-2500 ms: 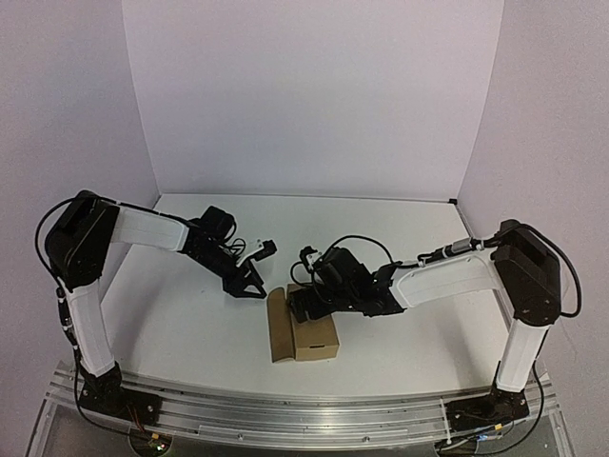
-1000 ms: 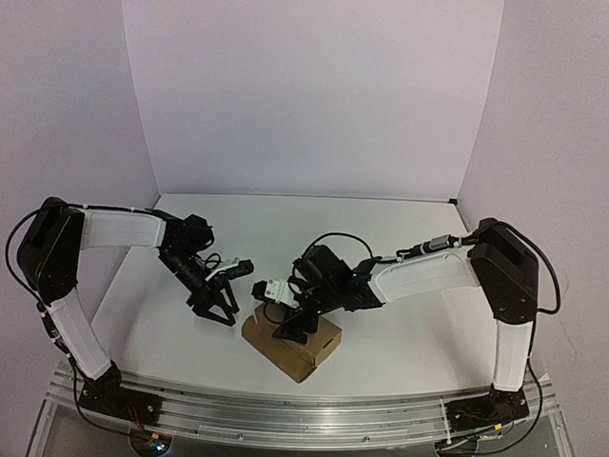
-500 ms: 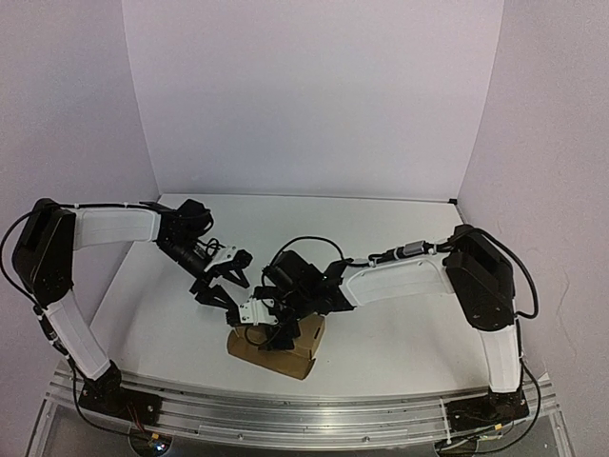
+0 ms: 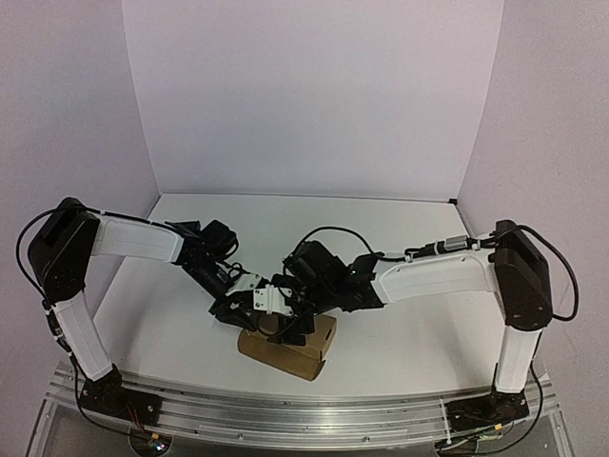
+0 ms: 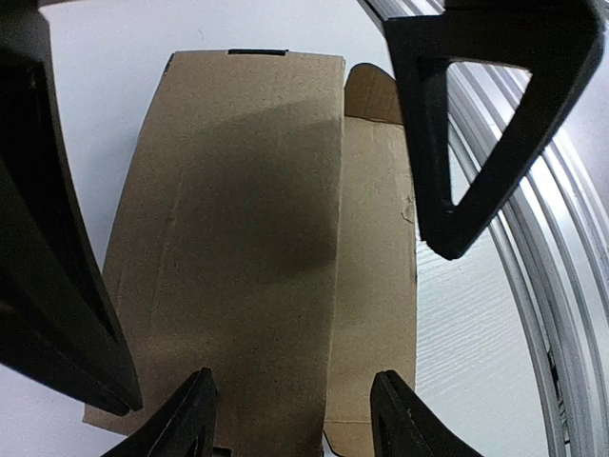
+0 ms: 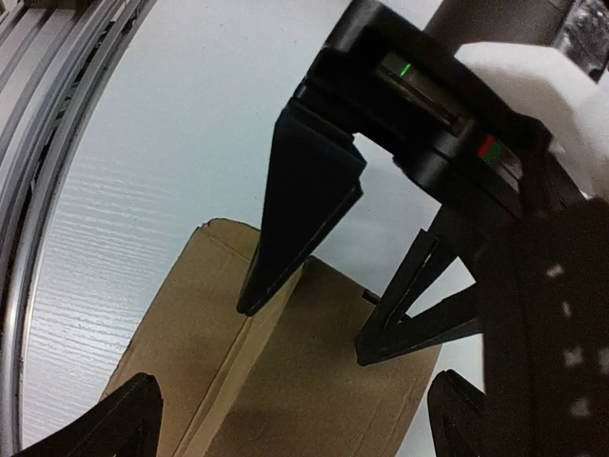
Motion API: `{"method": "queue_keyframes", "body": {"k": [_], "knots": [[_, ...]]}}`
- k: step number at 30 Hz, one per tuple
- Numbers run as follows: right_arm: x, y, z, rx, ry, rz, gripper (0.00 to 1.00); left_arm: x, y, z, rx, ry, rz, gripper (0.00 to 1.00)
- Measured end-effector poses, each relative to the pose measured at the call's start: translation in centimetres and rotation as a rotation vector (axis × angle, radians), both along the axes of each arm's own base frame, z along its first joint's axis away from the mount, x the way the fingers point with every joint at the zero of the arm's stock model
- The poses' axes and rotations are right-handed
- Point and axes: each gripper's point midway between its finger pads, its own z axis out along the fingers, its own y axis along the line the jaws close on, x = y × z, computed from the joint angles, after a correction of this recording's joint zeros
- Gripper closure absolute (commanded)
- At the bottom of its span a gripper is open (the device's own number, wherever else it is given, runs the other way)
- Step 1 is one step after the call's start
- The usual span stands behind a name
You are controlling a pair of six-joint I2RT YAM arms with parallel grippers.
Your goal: Fold the paper box
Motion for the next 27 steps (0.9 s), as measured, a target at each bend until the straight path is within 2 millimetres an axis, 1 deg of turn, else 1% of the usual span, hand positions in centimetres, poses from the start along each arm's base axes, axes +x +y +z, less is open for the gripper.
{"method": "queue_keyframes", "body": {"k": [2, 3, 7, 10, 12, 13, 14, 15, 17, 19, 22, 23, 25, 27], "knots": [[0.0, -0.8, 0.2, 0.005, 0.016, -0.047, 0.02, 0.2, 0.0, 0.0, -0.003, -0.017, 0.007, 0.44], [-0.1, -1.5, 0.4, 0.008, 0.03, -0.084, 0.02, 0.3, 0.0, -0.1, -0.003, -0.024, 0.009, 0.44], [-0.7, -5.6, 1.7, 0.035, 0.098, -0.261, 0.02, 0.2, 0.1, -0.1, -0.002, -0.042, 0.018, 0.45], [-1.0, -9.5, 3.7, 0.121, 0.197, -0.49, 0.02, 0.3, 0.2, 0.0, 0.008, -0.041, 0.034, 0.48], [-0.9, -11.8, 4.8, 0.208, 0.304, -0.665, 0.06, 0.3, 0.3, 0.0, 0.015, -0.038, 0.048, 0.49], [-0.7, -12.9, 4.9, 0.249, 0.365, -0.751, 0.08, 0.3, 0.4, -0.1, 0.018, -0.039, 0.054, 0.5], [-0.5, -13.8, 4.8, 0.287, 0.434, -0.839, 0.1, 0.3, 0.5, -0.1, 0.021, -0.04, 0.061, 0.51], [-0.3, -14.5, 4.3, 0.317, 0.51, -0.929, 0.11, 0.3, 0.6, -0.1, 0.026, -0.042, 0.069, 0.52], [-0.3, -15.7, 2.1, 0.328, 0.644, -1.091, 0.12, 0.2, 1.0, -0.1, 0.034, -0.052, 0.085, 0.53], [-0.7, -16.0, -0.8, 0.296, 0.756, -1.212, 0.13, 0.2, 1.4, -0.1, 0.044, -0.059, 0.103, 0.54], [-1.2, -15.2, -4.4, 0.234, 0.873, -1.315, 0.17, -0.1, 1.9, -0.2, 0.06, -0.057, 0.129, 0.54], [-1.2, -14.8, -5.2, 0.218, 0.898, -1.338, 0.18, -0.2, 2.0, -0.2, 0.061, -0.054, 0.134, 0.54], [-0.9, -13.8, -5.8, 0.21, 0.937, -1.364, 0.2, -0.4, 2.3, -0.3, 0.069, -0.052, 0.149, 0.54], [-0.4, -12.5, -5.5, 0.222, 0.976, -1.369, 0.24, -0.2, 2.7, -0.2, 0.078, -0.056, 0.173, 0.54]]}}
